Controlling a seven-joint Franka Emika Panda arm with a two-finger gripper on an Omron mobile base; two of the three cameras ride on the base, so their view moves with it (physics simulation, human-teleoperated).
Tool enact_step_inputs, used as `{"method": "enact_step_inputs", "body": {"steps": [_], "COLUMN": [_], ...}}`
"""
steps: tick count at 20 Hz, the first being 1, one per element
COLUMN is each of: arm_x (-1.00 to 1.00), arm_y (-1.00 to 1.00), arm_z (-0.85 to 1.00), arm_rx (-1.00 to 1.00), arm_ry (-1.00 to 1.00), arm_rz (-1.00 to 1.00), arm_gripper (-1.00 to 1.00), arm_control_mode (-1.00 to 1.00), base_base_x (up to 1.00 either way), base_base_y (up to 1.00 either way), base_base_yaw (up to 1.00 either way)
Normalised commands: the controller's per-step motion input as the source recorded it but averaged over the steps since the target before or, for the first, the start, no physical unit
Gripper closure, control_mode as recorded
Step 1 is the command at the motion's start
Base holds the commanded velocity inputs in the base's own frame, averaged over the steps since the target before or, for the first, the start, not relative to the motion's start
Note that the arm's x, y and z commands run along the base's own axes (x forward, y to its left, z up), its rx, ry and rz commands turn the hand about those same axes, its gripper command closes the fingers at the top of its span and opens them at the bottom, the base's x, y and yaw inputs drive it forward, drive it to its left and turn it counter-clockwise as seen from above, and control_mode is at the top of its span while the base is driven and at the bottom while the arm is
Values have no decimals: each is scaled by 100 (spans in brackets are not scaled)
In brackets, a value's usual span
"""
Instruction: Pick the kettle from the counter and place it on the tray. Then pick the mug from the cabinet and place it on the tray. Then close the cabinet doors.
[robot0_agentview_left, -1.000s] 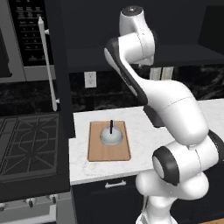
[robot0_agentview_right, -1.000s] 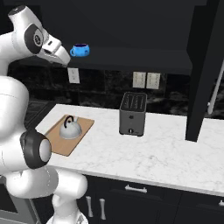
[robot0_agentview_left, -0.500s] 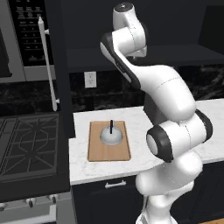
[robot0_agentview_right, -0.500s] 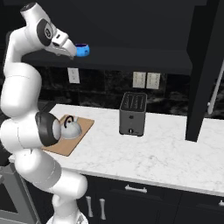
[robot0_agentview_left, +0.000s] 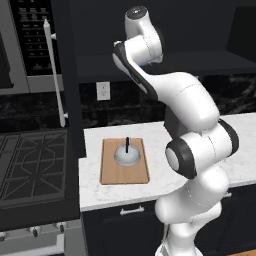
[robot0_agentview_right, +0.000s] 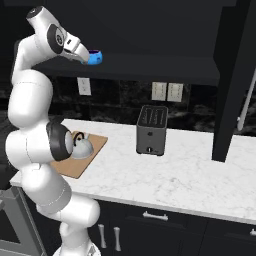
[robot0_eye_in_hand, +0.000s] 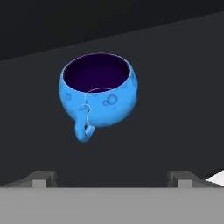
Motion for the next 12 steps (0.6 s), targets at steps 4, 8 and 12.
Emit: {"method": "enact_step_inputs", "body": {"steps": [4, 8, 12], "arm_x": [41, 39, 33], "arm_y": [0, 15, 19], "arm_z": [0, 0, 0], "arm_rx": [0, 0, 0], "arm_ry": [0, 0, 0], "arm_rz": [-3, -12, -14], "arm_gripper": [-100, -100, -100], "arm_control_mode": [-100, -100, -100], "base_base_x": [0, 0, 0], "base_base_y": [0, 0, 0], "base_base_yaw": [0, 0, 0]}}
